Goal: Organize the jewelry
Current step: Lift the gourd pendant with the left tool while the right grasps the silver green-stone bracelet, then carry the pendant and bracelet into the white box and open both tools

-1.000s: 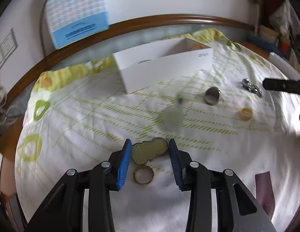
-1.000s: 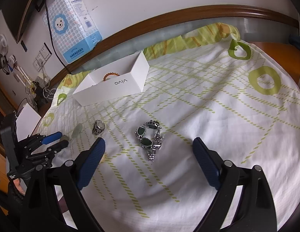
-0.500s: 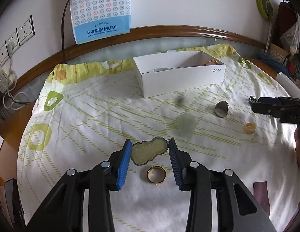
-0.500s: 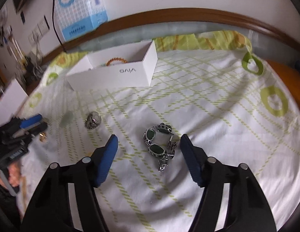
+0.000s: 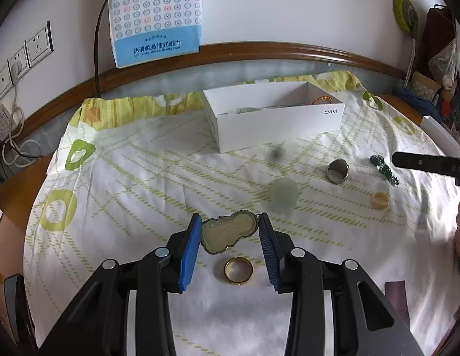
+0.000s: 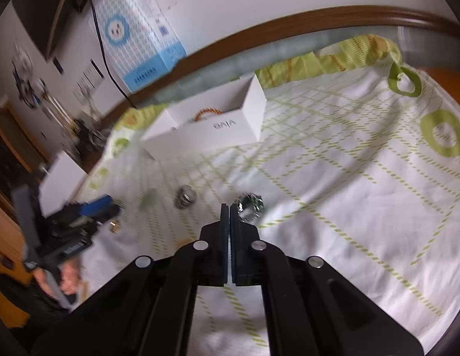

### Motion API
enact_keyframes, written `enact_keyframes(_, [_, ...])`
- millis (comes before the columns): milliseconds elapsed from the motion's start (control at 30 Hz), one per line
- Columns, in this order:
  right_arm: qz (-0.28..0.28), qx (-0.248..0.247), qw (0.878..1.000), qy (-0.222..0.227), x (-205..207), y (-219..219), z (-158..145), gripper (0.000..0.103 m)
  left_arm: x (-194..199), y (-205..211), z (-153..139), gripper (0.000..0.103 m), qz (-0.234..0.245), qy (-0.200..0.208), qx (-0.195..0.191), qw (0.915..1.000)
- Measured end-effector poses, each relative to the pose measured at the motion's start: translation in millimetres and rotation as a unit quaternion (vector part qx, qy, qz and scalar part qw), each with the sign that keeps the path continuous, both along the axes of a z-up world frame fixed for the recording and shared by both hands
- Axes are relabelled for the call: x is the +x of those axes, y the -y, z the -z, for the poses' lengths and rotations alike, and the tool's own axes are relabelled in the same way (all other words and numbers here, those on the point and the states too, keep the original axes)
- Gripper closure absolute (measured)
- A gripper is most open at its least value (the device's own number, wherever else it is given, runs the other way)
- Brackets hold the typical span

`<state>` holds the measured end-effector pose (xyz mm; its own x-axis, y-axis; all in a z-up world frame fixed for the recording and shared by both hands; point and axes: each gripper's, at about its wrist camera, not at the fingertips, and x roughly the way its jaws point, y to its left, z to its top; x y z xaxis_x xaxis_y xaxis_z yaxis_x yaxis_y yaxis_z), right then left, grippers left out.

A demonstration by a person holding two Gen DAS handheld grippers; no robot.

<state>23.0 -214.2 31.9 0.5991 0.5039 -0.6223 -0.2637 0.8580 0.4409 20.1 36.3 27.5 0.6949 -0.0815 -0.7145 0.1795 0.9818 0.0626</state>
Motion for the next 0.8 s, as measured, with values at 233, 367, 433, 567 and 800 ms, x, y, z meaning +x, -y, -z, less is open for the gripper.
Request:
enact_keyframes(233, [0.003,0.014,1.0,0.012,-5,3,-8,0.099,-1,5,-5,0.064,0.008,0.004,-0.013,0.9999])
enact_keyframes(367, [0.017,-0.05,0.999,0.007,-1,-10,-1,0.053,0,4,-3,0.064,0.006,0.0,-0.015,0.9999])
enact_keyframes(433, [0.004,-0.079,0.997,-0.013,4,-21,6,0.059,1,3,-3,0.064,0.006,-0.001,-0.017,0.9998])
enact_keyframes(567, [0.011,-0.138,0.99,-0.012,3,-36,7,0.09,1,3,-2,0.064,0.007,-0.002,-0.014,0.9999])
enact_keyframes(800, [0.011,-0.025,1.0,0.003,-5,-6,0,0.091,1,3,-2,0.064,0.004,0.0,-0.014,0.9999])
